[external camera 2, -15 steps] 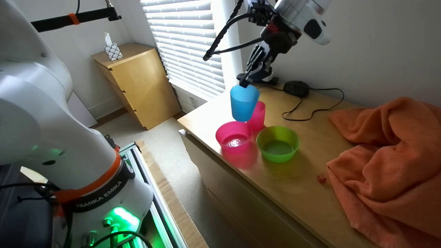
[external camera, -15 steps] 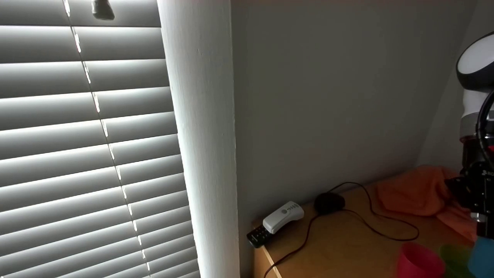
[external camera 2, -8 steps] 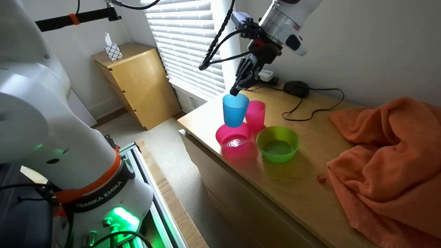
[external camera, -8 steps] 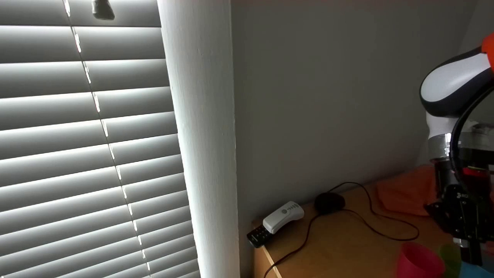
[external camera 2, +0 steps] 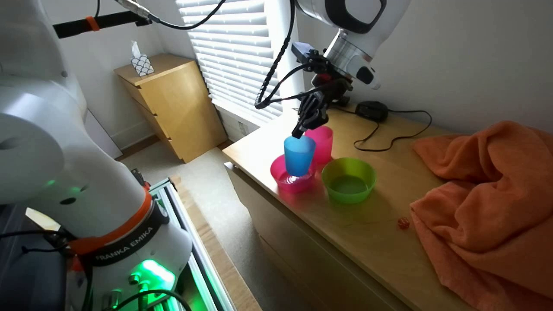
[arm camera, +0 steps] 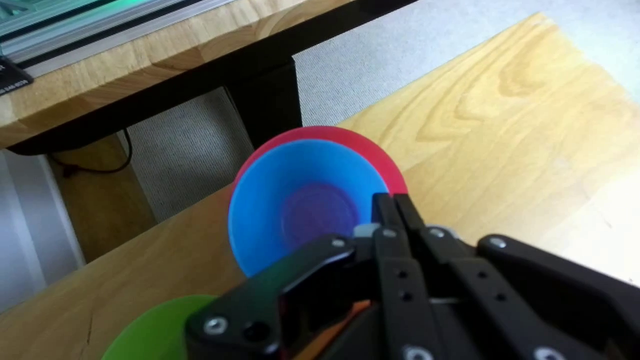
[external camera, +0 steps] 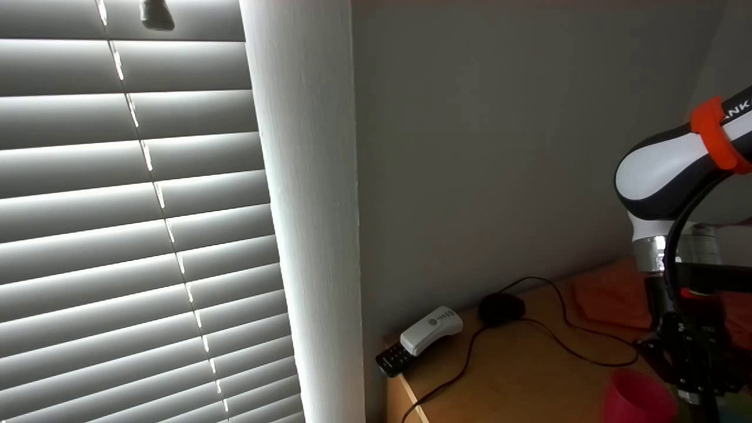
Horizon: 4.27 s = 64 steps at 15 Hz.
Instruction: Put the pink cup on the cabinet then place the blue cup in the pink bowl and put the pink cup in the green bowl
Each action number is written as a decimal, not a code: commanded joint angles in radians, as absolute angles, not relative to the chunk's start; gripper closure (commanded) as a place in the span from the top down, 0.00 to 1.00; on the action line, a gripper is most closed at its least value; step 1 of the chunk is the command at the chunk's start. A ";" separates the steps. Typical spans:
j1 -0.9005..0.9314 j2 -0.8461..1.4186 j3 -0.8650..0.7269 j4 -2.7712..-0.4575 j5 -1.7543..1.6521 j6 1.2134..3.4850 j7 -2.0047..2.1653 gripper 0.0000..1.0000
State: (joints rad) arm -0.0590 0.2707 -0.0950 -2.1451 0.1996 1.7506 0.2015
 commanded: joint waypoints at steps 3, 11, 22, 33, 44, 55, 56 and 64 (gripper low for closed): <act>-0.049 0.292 -0.093 -2.144 0.185 1.766 0.257 0.01; -0.039 0.265 -0.092 -2.155 0.172 1.776 0.267 0.73; -0.056 0.213 -0.098 -2.211 0.076 2.039 0.209 0.92; -0.064 0.256 -0.096 -2.236 0.088 2.118 0.166 0.05; -0.124 0.101 -0.118 -2.284 0.151 2.094 0.069 0.01; -0.220 -0.014 -0.217 -2.339 0.147 2.054 -0.052 0.01; -0.221 -0.001 -0.220 -2.342 0.148 2.058 -0.066 0.01; -0.228 0.100 -0.226 -2.333 0.124 2.104 0.015 0.01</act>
